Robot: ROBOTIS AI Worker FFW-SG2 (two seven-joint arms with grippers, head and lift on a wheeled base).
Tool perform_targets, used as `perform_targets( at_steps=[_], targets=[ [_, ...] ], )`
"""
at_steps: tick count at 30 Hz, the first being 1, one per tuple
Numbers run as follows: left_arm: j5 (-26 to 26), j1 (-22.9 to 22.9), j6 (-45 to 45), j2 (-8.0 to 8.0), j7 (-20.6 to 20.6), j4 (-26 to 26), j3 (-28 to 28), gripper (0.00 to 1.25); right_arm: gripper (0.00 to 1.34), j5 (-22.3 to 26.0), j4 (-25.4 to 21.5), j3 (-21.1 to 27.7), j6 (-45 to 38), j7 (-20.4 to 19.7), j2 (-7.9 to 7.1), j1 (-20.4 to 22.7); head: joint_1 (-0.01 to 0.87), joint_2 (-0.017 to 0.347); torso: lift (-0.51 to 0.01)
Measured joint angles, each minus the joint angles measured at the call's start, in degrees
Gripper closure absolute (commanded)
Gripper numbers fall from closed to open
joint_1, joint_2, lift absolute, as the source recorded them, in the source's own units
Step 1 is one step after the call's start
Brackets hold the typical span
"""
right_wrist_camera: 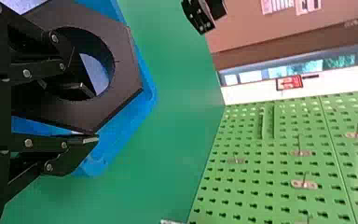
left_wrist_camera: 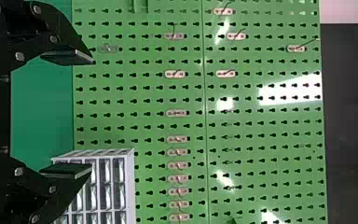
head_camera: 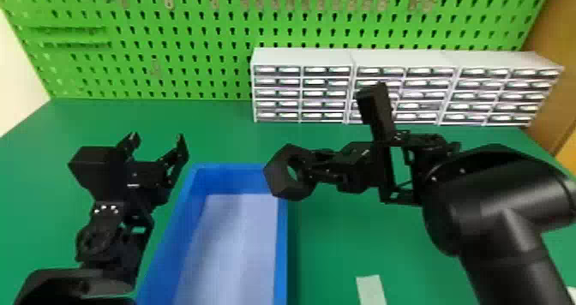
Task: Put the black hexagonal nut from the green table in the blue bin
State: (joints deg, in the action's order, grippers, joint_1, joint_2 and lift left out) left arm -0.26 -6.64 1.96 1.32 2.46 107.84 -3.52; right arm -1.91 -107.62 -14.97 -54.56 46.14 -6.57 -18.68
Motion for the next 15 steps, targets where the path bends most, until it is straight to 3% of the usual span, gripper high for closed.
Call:
perform_targets(
  at_steps=[15],
  targets=[
    [0.0,0.2,0.0,0.0,0.0,-0.1,0.1,0.43,1.09,4.0,3.1,-7.9,0.0,-0.8,-0.99,-2.8,0.657,0.057,-0.095]
  ],
)
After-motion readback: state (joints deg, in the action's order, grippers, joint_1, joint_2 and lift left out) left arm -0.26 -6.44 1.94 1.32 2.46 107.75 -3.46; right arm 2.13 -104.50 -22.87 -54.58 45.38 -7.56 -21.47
